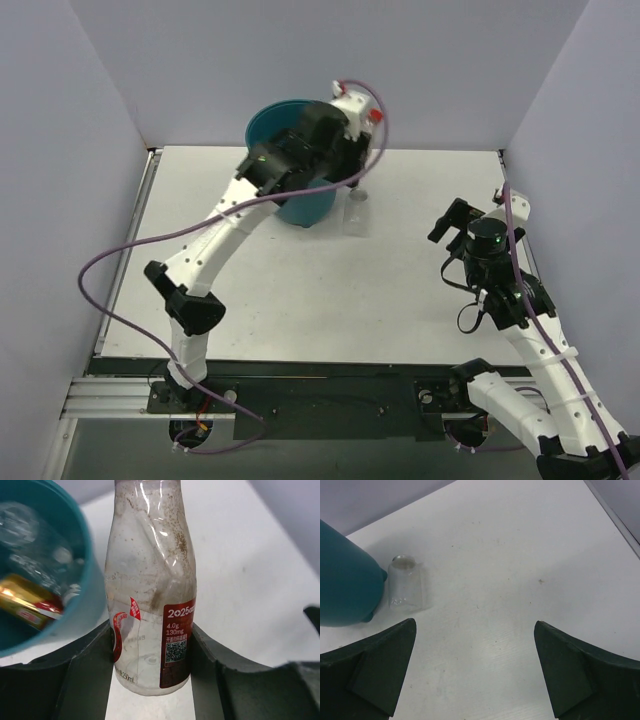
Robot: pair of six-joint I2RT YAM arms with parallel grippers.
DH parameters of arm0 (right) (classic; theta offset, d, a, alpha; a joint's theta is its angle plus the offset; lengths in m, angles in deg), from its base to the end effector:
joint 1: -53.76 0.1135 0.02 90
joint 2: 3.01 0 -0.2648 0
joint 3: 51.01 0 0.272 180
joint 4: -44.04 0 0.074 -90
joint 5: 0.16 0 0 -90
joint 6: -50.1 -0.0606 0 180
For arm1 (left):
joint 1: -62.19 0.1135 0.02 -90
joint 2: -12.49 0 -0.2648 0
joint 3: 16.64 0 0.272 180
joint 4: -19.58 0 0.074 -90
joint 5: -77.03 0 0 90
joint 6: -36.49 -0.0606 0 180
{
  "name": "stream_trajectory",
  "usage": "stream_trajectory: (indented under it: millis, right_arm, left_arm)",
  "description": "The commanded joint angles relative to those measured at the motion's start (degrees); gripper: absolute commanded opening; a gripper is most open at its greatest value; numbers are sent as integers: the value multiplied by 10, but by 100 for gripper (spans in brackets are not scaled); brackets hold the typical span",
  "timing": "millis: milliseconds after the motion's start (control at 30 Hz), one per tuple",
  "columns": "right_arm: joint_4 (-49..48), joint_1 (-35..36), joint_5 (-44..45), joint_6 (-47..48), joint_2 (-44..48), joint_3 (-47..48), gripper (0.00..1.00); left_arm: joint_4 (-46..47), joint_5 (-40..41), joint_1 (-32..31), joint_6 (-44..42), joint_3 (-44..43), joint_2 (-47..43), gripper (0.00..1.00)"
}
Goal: Put the plastic bottles in the bin
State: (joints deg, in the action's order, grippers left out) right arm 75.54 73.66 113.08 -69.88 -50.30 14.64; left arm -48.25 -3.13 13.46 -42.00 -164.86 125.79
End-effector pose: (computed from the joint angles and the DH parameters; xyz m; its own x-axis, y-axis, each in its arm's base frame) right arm 0.2195 0.0540 0.3643 -0.1609 0.4301 -0.8883 0.1489 0.9003 0.4089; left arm 0.3112 -0.3389 0.4398 -0.4801 0.2490 -0.8412 0.5614 0.8240 -0.0765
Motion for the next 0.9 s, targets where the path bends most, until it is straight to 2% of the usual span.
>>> stream_trajectory:
  millis: [0, 133, 300, 333, 367, 433, 467, 500, 600, 867]
  right_arm:
    - [14, 0, 15, 6, 20, 10, 98]
    - [37, -1, 13, 13, 27, 15, 98]
    - [61, -1, 26, 24, 52, 19, 98]
    - [61, 0, 24, 24, 54, 19, 98]
    - [63, -1, 17, 24, 56, 20, 98]
    - [66, -1, 13, 14, 54, 22, 98]
    - [66, -1, -2, 12, 52, 22, 98]
    - [68, -1, -10, 5, 48, 20, 98]
    - [58, 0, -56, -10, 37, 9, 98]
    - [-10, 0, -122, -46, -90, 33, 96]
  left_arm:
    - [34, -24, 93, 52, -51, -30, 0]
    - [73, -54, 180, 113, -24, -38, 0]
    - [97, -79, 236, 140, 6, -36, 1]
    - [94, -79, 245, 142, 8, -33, 5]
    - [90, -73, 247, 146, 7, -31, 24]
    - [76, -87, 257, 136, -5, -18, 41]
    - [63, -87, 261, 133, -7, -15, 58]
    - [58, -87, 261, 123, -15, -12, 71]
    - [39, -87, 265, 107, -25, -12, 87]
    - [9, -113, 264, 86, -12, -61, 89]
